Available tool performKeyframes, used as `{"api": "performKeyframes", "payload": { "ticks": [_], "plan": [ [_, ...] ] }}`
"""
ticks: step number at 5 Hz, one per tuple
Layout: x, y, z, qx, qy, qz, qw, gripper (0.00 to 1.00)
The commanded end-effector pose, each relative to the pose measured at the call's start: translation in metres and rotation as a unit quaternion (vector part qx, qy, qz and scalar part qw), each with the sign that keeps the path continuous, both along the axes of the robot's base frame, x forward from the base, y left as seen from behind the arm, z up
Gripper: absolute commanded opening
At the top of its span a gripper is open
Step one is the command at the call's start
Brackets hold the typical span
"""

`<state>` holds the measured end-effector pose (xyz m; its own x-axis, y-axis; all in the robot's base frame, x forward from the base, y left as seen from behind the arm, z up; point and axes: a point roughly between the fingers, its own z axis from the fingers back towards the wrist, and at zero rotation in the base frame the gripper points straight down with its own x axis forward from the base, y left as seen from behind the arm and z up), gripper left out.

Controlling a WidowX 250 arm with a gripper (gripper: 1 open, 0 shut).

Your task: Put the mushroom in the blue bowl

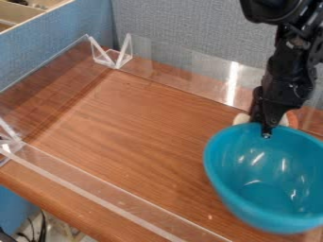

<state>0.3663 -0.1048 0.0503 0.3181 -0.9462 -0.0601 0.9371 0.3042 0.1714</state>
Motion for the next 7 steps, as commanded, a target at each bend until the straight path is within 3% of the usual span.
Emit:
{"api": "performKeyframes", "payload": {
  "ticks": [1, 4, 7],
  "plan": [
    [0.011, -0.002, 0.016, -0.008, -0.026, -0.002, 0.9996, 0.0],
    [0.023, 0.0, 0.003, 0.0, -0.014, -0.015, 0.9998, 0.0],
    [0.023, -0.004, -0.004, 0.004, -0.007, -0.029, 0.9995, 0.0]
  ]
}}
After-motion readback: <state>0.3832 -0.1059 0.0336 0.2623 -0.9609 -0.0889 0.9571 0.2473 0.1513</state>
